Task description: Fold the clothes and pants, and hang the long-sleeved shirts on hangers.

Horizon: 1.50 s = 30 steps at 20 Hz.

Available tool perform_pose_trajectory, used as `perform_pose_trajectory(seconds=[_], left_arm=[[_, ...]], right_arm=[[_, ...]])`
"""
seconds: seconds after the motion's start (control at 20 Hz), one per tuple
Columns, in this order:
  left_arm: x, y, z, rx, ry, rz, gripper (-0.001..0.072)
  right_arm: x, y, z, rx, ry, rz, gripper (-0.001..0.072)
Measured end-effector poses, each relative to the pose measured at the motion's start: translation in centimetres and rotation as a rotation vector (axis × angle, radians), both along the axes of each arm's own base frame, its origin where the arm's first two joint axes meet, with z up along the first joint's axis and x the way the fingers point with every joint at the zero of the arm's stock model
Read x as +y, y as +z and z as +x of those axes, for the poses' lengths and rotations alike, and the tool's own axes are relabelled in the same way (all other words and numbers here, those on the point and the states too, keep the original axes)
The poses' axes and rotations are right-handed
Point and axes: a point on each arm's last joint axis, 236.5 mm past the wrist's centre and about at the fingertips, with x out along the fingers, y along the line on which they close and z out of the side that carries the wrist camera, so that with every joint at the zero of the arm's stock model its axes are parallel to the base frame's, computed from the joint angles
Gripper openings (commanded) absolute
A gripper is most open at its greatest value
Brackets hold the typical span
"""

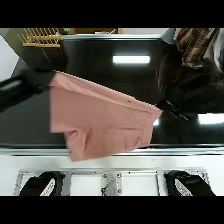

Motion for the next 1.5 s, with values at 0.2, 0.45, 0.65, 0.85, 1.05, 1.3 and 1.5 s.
perform_pose_trajectory(seconds=[0.2,0.45,0.65,0.85,1.05,1.3,1.5], left_arm=[[-0.5,-10.8,7.3,0.230,0.007,0.007,0.0006],[-2.2,-15.7,12.9,0.321,-0.053,0.009,0.0006],[-2.4,-14.6,12.8,0.303,-0.102,0.027,0.0006],[-2.3,-16.5,8.3,0.334,-0.142,0.099,0.0006],[-2.0,-21.7,3.0,0.411,-0.164,0.189,0.0006],[-2.0,-28.8,-1.2,0.504,-0.163,0.249,0.0006],[-2.3,-32.4,-2.6,0.564,-0.169,0.275,0.0006]], right_arm=[[-0.1,-8.5,7.2,0.135,-0.044,-0.033,0.0006],[-0.9,-13.9,13.8,0.095,-0.125,-0.067,0.0007],[-2.7,-13.5,13.6,0.040,-0.099,-0.190,0.0007],[-3.6,-13.7,10.1,0.039,-0.003,-0.362,0.0007],[-3.5,-16.6,5.8,0.104,0.086,-0.456,0.0008],[-3.0,-21.8,1.5,0.203,0.125,-0.505,0.0008],[-2.0,-24.3,-0.9,0.236,0.165,-0.525,0.0011]])
